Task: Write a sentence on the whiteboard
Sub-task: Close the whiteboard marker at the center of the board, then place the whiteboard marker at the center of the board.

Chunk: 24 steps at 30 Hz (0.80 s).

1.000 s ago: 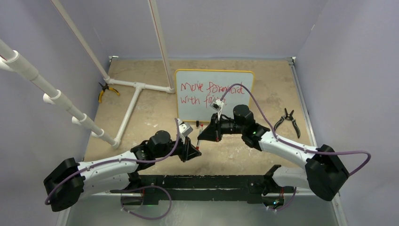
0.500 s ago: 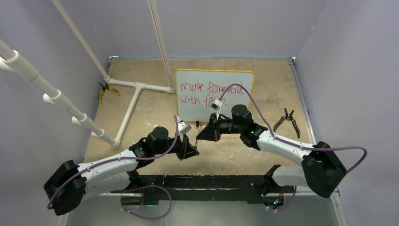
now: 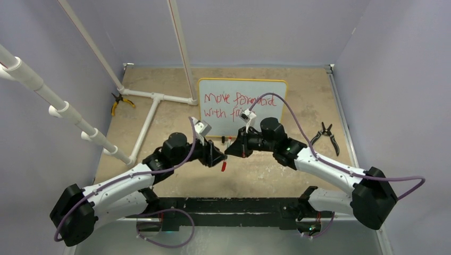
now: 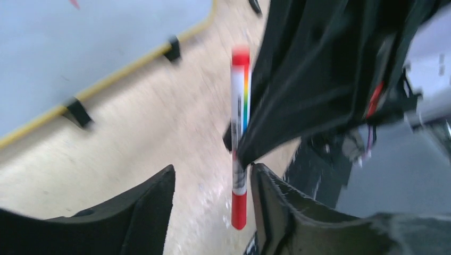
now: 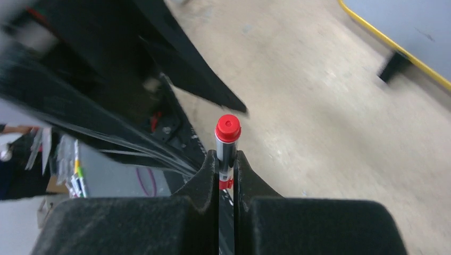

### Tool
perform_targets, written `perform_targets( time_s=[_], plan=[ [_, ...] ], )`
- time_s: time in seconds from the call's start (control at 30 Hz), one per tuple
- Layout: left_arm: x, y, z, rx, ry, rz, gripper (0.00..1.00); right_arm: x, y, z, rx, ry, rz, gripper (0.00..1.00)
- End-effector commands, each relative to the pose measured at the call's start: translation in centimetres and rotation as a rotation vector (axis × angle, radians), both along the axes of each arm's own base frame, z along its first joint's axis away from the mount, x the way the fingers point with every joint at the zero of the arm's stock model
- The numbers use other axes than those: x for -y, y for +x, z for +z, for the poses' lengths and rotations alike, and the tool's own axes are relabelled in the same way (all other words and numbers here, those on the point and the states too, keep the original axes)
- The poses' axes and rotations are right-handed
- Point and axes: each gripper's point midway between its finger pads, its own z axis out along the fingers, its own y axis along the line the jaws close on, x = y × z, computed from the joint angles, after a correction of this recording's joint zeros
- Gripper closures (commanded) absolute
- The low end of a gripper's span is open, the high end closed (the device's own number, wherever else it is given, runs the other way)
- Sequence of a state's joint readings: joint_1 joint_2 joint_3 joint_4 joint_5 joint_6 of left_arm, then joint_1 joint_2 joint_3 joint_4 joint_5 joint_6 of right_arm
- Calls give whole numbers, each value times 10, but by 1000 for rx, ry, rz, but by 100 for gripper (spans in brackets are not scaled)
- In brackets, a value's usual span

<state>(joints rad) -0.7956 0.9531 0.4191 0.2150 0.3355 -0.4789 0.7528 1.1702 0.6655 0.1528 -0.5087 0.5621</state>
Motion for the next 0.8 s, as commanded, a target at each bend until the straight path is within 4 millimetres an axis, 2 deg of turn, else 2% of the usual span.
perform_targets(
  time_s=[0.0, 0.07, 0.2, 0.3, 0.5, 0.67, 0.77],
  plan=[
    [-17, 47, 41, 84, -11, 221, 42, 31, 26, -28, -79, -186, -245, 100],
    [-28, 54, 37, 65, 36, 282, 38, 39, 37, -31, -76, -212, -311, 100],
    [-57, 73, 37, 36, 129, 431, 36, 36, 55, -24, -16, -209, -346, 100],
    [-87, 93, 46, 20, 176, 560, 34, 17, 59, -21, -9, -170, -306, 100],
    [-139, 132, 68, 18, 202, 727, 33, -29, 54, -19, 10, -112, -218, 100],
    [-165, 151, 81, 59, 243, 815, 33, -56, 57, -14, 22, -54, -179, 79],
    [-177, 154, 86, 108, 281, 847, 31, -56, 63, -7, 62, -44, -197, 53]
  ],
)
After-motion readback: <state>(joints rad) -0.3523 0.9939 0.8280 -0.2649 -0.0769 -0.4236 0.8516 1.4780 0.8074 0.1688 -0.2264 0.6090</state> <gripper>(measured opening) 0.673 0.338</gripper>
